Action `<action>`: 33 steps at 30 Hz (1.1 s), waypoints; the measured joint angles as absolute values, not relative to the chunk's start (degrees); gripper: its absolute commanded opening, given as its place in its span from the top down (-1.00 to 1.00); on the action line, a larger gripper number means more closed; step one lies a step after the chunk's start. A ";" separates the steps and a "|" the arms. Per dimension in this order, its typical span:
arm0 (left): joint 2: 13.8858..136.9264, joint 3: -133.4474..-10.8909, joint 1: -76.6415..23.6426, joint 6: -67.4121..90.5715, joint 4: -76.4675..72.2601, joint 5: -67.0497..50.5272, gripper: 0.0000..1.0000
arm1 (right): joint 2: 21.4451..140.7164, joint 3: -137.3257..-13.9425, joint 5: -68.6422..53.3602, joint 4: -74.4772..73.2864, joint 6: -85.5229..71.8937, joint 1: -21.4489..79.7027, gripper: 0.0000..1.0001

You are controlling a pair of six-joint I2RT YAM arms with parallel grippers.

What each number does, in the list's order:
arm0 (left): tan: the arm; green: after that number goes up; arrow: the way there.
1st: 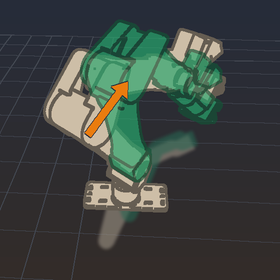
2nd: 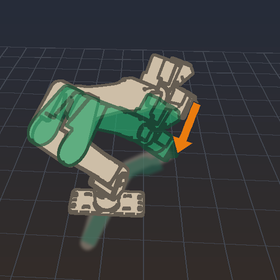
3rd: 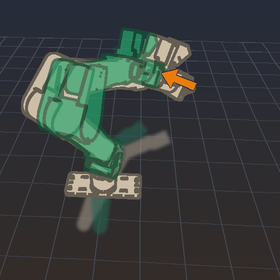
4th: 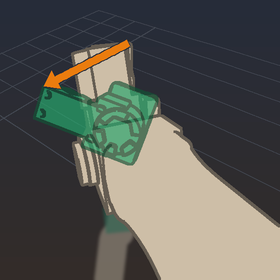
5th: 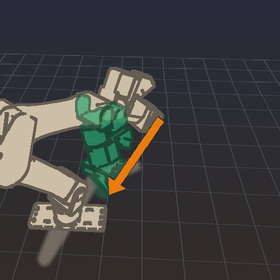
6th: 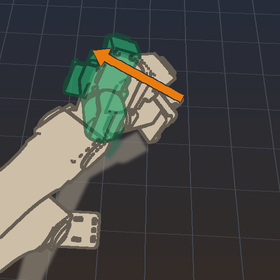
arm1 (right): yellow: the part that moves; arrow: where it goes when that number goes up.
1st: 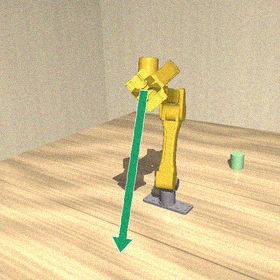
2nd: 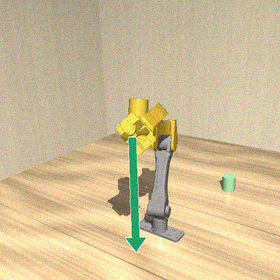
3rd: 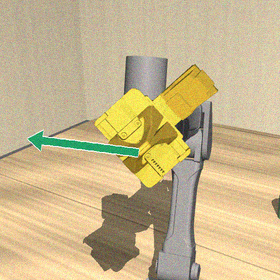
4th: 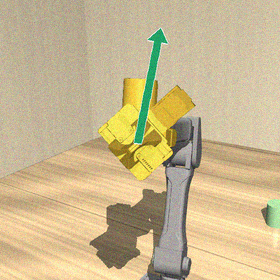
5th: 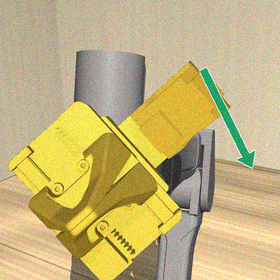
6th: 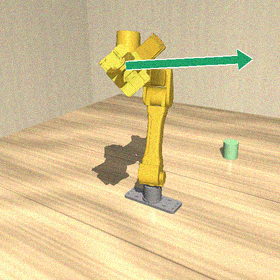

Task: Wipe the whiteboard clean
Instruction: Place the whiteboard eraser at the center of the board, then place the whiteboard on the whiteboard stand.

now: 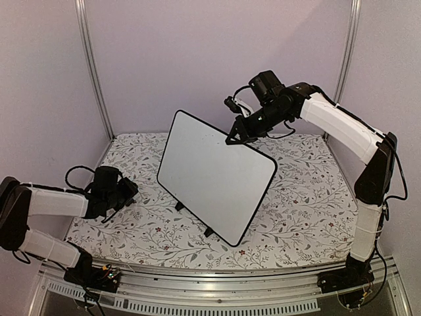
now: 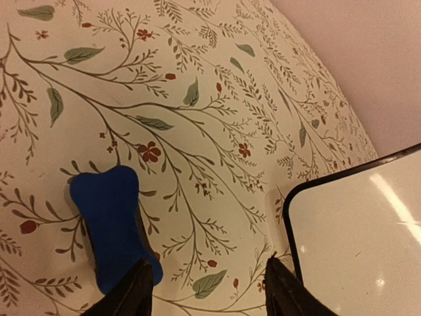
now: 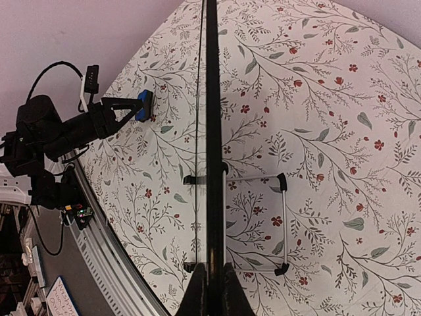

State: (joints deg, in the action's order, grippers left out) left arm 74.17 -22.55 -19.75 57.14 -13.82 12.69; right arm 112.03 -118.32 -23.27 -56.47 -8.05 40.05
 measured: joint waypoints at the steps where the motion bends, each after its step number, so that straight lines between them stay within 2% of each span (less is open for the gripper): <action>1: 74.43 -22.41 -19.51 57.19 -13.82 12.47 -0.14 | 112.03 -118.32 -23.27 -56.47 -8.03 40.05 0.95; 7: 74.48 -21.56 -18.72 57.01 -13.93 11.42 -0.15 | 112.03 -118.32 -23.27 -56.47 -8.03 40.05 0.92; 12: 70.24 -21.56 -18.68 55.59 -14.15 10.70 -0.24 | 112.03 -118.32 -23.27 -56.47 -7.88 40.07 0.90; 17: 63.90 -21.56 -18.72 53.36 -14.24 10.87 -0.46 | 112.03 -118.32 -23.20 -56.47 -7.42 40.07 0.87; 18: 62.87 -21.56 -18.74 52.99 -14.22 10.98 -0.76 | 112.03 -118.32 -23.14 -56.47 -7.27 40.07 0.86; 21: 60.90 -21.58 -18.74 51.88 -13.91 11.18 -0.99 | 112.03 -118.32 -22.83 -56.49 -6.66 40.07 0.83; 24: 59.48 -21.56 -18.74 51.48 -13.50 11.22 -0.99 | 112.03 -118.32 -22.55 -56.53 -6.17 40.07 0.77; 33: 56.27 -20.58 -18.74 50.57 -12.51 11.40 -0.99 | 112.03 -118.32 -21.45 -57.17 -5.10 40.12 0.42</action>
